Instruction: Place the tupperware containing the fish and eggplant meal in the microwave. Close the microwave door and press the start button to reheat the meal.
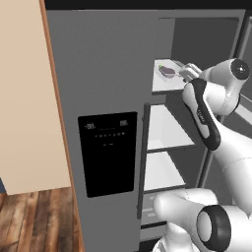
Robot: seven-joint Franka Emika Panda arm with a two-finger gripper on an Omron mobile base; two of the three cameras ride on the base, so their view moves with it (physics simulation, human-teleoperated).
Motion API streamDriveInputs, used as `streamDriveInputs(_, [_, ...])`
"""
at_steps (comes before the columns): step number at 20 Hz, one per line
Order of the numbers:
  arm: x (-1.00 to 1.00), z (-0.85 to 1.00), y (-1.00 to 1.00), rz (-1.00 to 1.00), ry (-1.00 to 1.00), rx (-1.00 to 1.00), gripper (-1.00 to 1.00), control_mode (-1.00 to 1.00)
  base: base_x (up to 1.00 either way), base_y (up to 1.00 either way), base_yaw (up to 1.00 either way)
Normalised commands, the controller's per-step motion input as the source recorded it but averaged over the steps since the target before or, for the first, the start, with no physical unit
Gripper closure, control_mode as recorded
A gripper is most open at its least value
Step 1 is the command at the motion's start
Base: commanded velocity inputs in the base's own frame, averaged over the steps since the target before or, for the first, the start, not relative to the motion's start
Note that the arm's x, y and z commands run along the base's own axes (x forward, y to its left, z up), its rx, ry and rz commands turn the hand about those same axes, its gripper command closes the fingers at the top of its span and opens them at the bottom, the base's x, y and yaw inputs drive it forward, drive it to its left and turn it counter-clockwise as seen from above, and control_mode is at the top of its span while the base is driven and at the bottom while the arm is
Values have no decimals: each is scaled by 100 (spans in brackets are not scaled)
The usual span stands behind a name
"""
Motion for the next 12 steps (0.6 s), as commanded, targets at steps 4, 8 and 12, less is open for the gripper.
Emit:
streamDriveInputs(4, [41,2,0,0,0,5,-100,-100,0,0,0])
streamDriveInputs(8, [46,0,-2,0,0,3,-100,-100,0,0,0])
streamDriveInputs(12, [46,0,-17,-2,2,1,-100,-100,0,0,0])
